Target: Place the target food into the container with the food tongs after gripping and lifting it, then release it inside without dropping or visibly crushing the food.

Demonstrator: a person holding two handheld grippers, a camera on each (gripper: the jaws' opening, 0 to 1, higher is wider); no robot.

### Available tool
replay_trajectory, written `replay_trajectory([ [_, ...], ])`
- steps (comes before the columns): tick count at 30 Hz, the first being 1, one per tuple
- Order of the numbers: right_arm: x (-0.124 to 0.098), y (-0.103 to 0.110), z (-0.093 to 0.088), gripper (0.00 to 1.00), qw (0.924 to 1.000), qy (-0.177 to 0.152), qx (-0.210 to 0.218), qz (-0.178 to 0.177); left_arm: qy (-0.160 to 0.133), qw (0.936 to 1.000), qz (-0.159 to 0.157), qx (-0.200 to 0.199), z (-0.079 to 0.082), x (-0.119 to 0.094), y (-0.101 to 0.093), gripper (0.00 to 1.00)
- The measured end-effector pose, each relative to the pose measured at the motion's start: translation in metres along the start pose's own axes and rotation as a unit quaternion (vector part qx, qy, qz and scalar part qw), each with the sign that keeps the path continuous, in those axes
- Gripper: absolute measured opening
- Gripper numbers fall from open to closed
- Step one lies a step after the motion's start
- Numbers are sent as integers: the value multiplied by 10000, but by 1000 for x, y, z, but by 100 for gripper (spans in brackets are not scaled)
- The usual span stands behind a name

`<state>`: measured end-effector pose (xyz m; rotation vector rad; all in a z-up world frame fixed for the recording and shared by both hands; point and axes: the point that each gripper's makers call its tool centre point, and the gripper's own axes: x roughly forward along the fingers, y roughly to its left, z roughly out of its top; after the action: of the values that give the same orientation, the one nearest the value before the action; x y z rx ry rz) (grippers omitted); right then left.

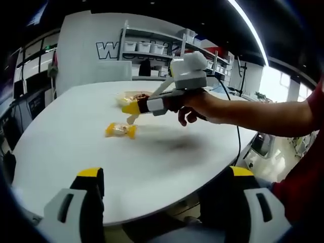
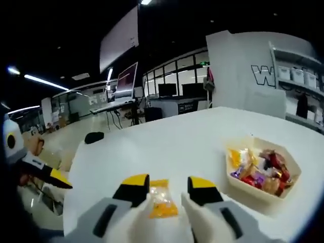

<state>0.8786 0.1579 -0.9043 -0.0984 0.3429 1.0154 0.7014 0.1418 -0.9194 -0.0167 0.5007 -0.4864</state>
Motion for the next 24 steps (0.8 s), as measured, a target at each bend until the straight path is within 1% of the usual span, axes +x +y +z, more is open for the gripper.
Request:
replay_trajectory([
  [2, 6, 7, 0, 25, 9999, 42, -103, 52, 2, 10000, -1, 4, 0, 1, 0, 98],
  [6, 13, 14, -8, 25, 9997, 160, -86, 141, -4, 10000, -12, -2, 0, 1, 0, 98],
  [8, 16, 15, -14, 25, 9995, 235, -164, 111, 4, 10000, -12, -6, 0, 1, 0, 98],
  [11, 18, 16, -13, 26, 9996, 200, -91, 163, 10, 10000, -12, -23, -1, 1, 1, 98],
  [14, 23, 16, -15, 25, 9994, 229, -206, 157, 45, 10000, 2, -19, -2, 1, 2, 98],
  [18, 23, 13, -17, 20, 9994, 298, -111, 140, 24, 10000, 10, -35, -1, 1, 3, 98],
  [20, 21, 10, -18, 17, 9994, 325, 90, 93, 34, 10000, 21, -15, -1, 2, 4, 98],
  [24, 18, 8, -19, 15, 9993, 341, 86, 87, 15, 10000, 10, -22, 1, 2, 3, 98],
])
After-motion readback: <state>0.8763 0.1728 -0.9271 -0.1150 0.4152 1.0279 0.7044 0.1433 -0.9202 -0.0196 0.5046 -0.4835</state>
